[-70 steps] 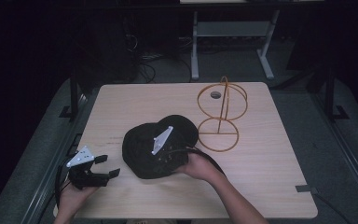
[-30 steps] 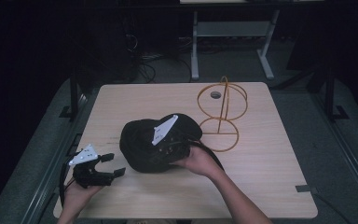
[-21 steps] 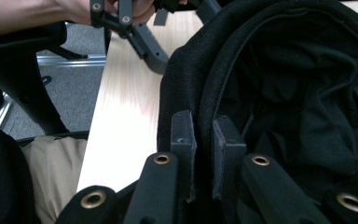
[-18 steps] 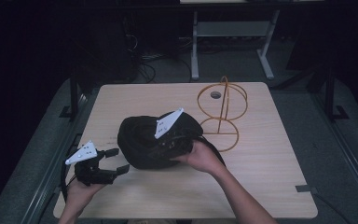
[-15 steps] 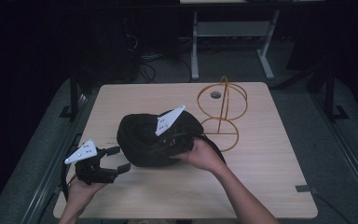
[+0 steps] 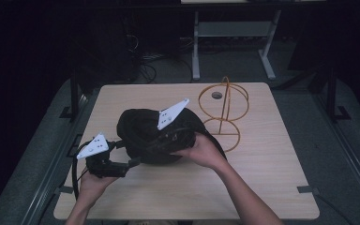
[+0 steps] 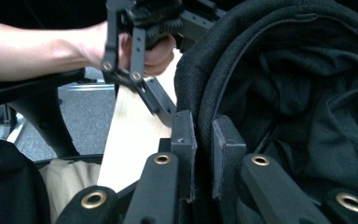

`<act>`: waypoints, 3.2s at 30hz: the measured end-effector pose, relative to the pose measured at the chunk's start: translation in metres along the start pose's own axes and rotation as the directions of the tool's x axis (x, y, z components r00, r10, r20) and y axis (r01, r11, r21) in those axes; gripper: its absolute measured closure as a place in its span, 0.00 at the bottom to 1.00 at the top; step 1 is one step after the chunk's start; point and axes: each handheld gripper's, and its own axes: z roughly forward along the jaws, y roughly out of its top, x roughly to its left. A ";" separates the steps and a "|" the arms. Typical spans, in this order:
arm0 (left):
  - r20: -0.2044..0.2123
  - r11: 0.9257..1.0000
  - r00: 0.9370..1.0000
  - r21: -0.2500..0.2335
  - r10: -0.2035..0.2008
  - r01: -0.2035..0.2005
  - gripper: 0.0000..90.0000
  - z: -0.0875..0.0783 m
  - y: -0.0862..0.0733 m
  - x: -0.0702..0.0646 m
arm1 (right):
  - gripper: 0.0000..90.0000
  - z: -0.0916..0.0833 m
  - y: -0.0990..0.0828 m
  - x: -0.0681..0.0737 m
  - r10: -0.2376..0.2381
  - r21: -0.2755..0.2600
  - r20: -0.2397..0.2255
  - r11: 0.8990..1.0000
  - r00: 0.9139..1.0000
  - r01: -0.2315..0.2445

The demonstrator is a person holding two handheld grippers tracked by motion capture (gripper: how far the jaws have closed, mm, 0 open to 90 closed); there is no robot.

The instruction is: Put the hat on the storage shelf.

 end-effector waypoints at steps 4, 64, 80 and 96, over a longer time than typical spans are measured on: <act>-0.002 1.000 1.000 -0.015 0.019 -0.019 0.39 0.003 0.004 0.000 | 0.90 -0.002 0.000 0.000 0.001 -0.009 -0.013 1.000 1.000 -0.001; 0.028 0.986 0.987 0.054 0.157 -0.159 0.95 -0.015 0.097 0.014 | 0.41 -0.089 -0.090 0.033 0.122 -0.170 0.270 0.982 0.955 -0.077; 0.073 0.980 0.979 0.057 0.188 -0.192 0.95 -0.004 0.123 0.013 | 0.38 -0.117 -0.154 0.048 0.222 -0.201 0.359 0.967 0.906 -0.158; 0.131 0.973 0.969 0.064 0.211 -0.221 0.95 0.018 0.148 0.013 | 0.33 -0.132 -0.212 0.040 0.321 -0.194 0.480 0.946 0.816 -0.258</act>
